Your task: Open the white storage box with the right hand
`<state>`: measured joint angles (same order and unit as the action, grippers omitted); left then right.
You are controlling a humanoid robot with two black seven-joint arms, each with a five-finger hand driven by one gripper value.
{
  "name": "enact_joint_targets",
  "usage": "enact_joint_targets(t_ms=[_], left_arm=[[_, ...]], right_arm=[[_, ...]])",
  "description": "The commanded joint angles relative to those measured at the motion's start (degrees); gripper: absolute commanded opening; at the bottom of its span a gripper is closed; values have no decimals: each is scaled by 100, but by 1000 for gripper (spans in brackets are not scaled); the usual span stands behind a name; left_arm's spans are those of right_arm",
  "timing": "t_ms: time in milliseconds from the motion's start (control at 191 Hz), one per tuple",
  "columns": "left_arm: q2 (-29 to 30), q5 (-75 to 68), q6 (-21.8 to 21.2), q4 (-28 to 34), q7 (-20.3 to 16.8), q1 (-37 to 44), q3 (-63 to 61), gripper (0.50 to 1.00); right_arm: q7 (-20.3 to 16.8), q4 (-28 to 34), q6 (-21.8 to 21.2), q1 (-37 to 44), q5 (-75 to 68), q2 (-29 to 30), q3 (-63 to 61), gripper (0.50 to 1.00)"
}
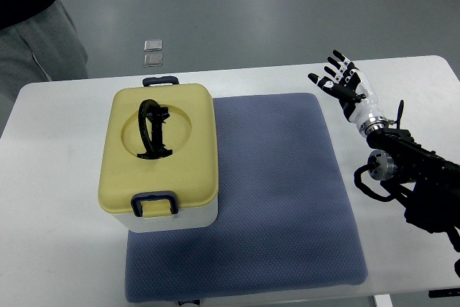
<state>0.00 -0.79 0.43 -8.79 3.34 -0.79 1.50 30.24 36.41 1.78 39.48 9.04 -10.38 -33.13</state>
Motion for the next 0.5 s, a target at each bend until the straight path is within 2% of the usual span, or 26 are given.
enact_joint_targets(t_ms=[0,492], left_arm=[[0,0,-7,-9,0,0,0,1000],[0,9,10,44,0,9,-18,1000]], right_arm=[[-1,-2,-2,7,1,1,-1,928],[-1,-2,-2,7,1,-8,-18,928]])
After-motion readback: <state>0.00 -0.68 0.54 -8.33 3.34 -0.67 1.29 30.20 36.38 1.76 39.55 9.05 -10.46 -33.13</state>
